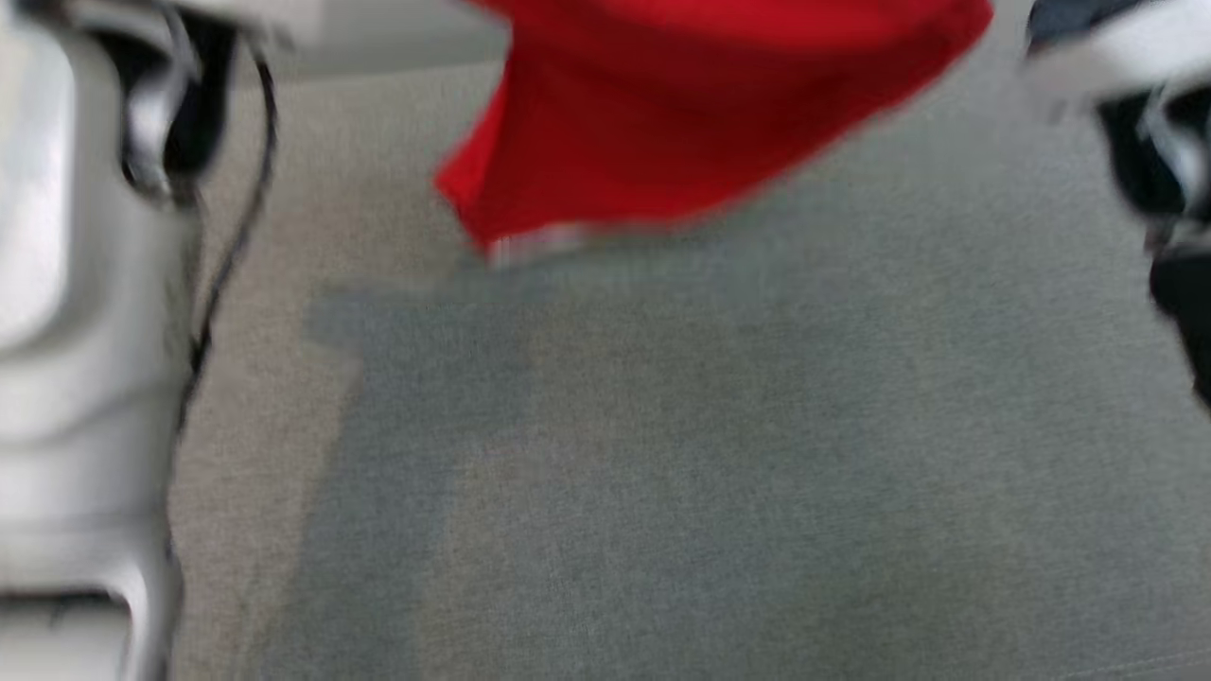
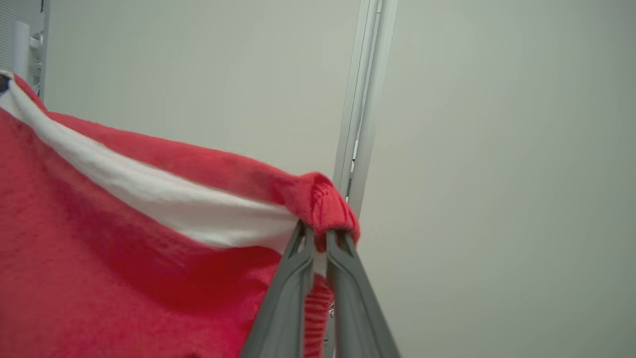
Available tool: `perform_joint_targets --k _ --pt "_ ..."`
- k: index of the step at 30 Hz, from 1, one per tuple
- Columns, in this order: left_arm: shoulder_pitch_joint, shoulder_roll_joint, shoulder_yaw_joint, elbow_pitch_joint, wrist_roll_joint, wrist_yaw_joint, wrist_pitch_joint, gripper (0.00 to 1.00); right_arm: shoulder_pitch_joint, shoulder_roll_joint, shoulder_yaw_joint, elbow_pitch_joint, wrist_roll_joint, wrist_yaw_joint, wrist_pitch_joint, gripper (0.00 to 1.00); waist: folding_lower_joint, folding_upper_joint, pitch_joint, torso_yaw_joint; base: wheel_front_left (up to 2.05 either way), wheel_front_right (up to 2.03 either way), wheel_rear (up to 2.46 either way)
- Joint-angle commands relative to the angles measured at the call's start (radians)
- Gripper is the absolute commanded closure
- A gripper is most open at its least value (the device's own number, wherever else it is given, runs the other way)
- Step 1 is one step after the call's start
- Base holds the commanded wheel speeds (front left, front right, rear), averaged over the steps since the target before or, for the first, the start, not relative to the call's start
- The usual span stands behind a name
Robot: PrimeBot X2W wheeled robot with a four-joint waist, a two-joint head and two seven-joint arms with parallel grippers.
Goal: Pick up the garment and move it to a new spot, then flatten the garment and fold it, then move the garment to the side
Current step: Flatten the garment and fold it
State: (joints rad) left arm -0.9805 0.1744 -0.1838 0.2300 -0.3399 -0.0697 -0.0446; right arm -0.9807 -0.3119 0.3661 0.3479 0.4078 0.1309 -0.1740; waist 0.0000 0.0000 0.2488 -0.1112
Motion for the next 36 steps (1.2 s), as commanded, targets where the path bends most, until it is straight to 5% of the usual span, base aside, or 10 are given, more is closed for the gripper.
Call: perform_joint_targets --k 1,8,18,30,36 --pt "-0.126 0.005 -0.001 0.071 0.026 -0.003 -0.021 1.0 -0.112 0.013 0.0 0.071 0.014 0.0 -0.023 1.0 0.0 0.0 0.128 0.019 0.0 0.0 0.0" --pt "-0.39 -0.036 -0.009 0.314 0.055 0.006 -0.15 1.0 -0.37 0.059 0.025 0.33 -0.027 0.0 -0.082 1.0 0.0 0.0 0.231 0.052 0.0 0.0 0.0" --pt "-0.205 -0.071 -0.054 0.499 -0.012 -0.046 -0.205 1.0 -0.251 0.083 0.155 0.447 0.022 0.0 -0.093 1.0 0.0 0.0 0.273 0.086 0.0 0.0 0.0" --pt "0.222 0.001 -0.046 0.237 -0.095 -0.059 -0.221 1.0 0.039 0.014 0.233 0.238 0.186 0.0 -0.093 1.0 0.0 0.0 0.206 0.06 0.0 0.0 0.0" --pt "0.456 0.008 -0.022 0.041 -0.082 -0.024 -0.222 1.0 0.226 0.006 0.19 0.088 0.159 0.0 -0.093 1.0 0.0 0.0 0.154 0.073 0.0 0.0 0.0"
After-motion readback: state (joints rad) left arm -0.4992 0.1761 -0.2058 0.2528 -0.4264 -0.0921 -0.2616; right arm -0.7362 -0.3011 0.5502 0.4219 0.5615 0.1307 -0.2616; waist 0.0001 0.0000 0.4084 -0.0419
